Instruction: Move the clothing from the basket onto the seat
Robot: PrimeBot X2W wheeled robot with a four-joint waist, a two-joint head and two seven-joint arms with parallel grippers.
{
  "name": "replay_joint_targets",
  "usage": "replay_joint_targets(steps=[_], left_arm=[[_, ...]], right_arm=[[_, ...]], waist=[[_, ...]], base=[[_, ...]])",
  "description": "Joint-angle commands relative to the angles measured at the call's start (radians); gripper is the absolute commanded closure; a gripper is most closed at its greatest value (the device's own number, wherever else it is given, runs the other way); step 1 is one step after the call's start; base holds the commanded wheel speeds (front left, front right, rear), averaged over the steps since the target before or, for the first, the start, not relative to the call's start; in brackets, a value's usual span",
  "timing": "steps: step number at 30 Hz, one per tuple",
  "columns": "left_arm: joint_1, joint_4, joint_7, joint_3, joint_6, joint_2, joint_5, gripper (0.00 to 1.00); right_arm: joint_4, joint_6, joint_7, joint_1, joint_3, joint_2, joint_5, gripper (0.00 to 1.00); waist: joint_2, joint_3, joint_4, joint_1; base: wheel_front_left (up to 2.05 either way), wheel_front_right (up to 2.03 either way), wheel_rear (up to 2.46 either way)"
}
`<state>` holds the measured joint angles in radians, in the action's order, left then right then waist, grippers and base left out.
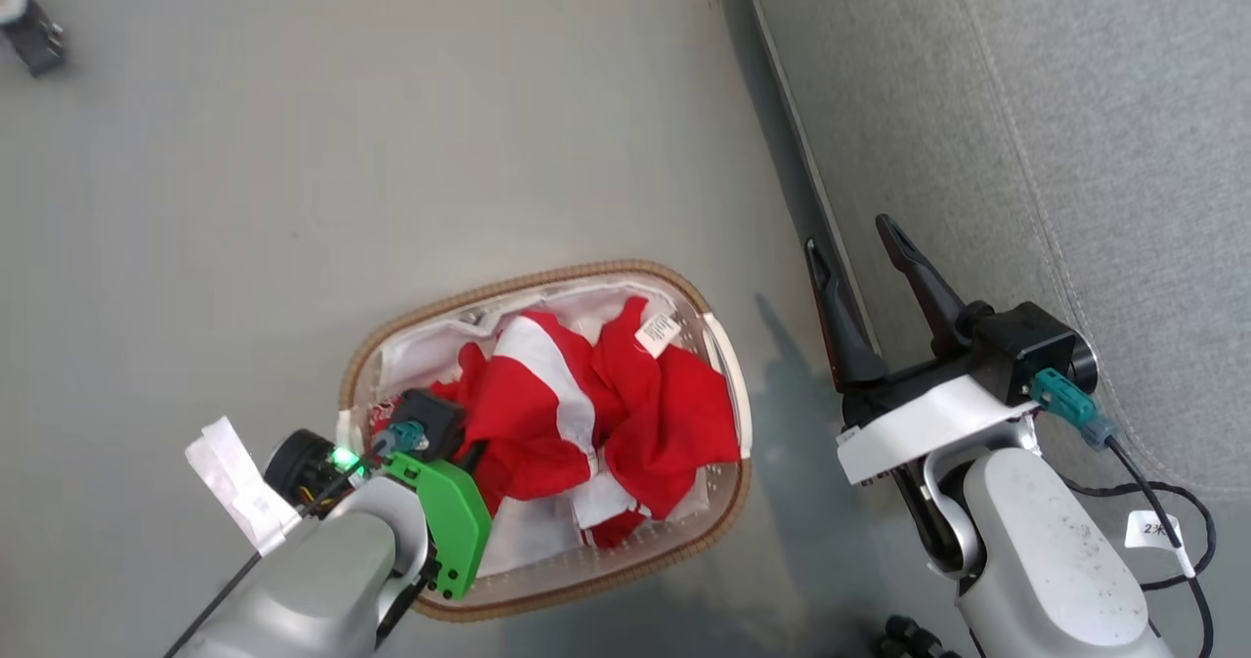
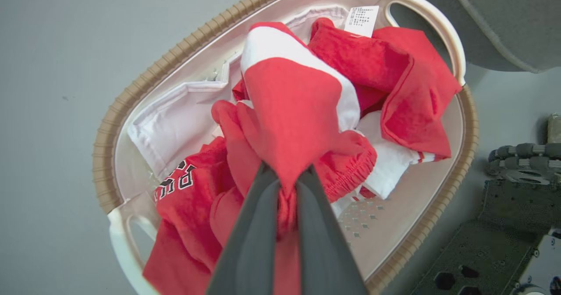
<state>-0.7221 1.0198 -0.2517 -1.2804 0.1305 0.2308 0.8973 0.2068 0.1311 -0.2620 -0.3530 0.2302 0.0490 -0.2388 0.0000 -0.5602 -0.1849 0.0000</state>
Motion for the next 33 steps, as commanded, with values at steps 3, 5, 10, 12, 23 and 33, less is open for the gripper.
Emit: replay_joint_targets(steps=[3,5,10,12,23,33], left_arm=[[0.033,-0.026,-0.015,0.002,0.000,-0.002,0.010,1.00],[0.034,-0.060,-0.014,0.037,0.000,0.003,0.004,1.00],[0.086,-0.160,-0.014,0.162,0.000,0.022,-0.067,1.00],[0.112,-0.200,-0.014,0.216,0.000,0.021,-0.097,1.00],[0.245,-0.409,-0.014,0.490,0.000,-0.010,-0.263,1.00],[0.282,-0.593,-0.014,0.606,0.000,-0.068,-0.320,1.00]], right_arm=[[0.019,-0.001,-0.004,0.035,0.000,0.004,0.001,0.00],[0.027,-0.001,-0.004,0.047,-0.002,0.004,0.003,0.00],[0.047,-0.001,-0.004,0.090,0.000,0.004,0.016,0.00],[0.051,-0.001,-0.004,0.109,-0.005,0.004,0.023,0.00],[0.069,-0.001,-0.004,0.214,0.009,0.004,0.010,0.00],[0.079,-0.001,-0.004,0.297,0.020,0.004,0.016,0.00]], waist=[[0.0000,0.132,0.061,0.0000],[0.0000,0.163,0.070,0.0000],[0.0000,0.251,0.088,0.0000],[0.0000,0.282,0.094,0.0000],[0.0000,0.439,0.110,0.0000],[0.0000,0.535,0.110,0.0000]], base=[[0.00,0.00,0.00],[0.00,0.00,0.00],[0.00,0.00,0.00],[0.00,0.00,0.00],[0.00,0.00,0.00],[0.00,0.00,0.00]])
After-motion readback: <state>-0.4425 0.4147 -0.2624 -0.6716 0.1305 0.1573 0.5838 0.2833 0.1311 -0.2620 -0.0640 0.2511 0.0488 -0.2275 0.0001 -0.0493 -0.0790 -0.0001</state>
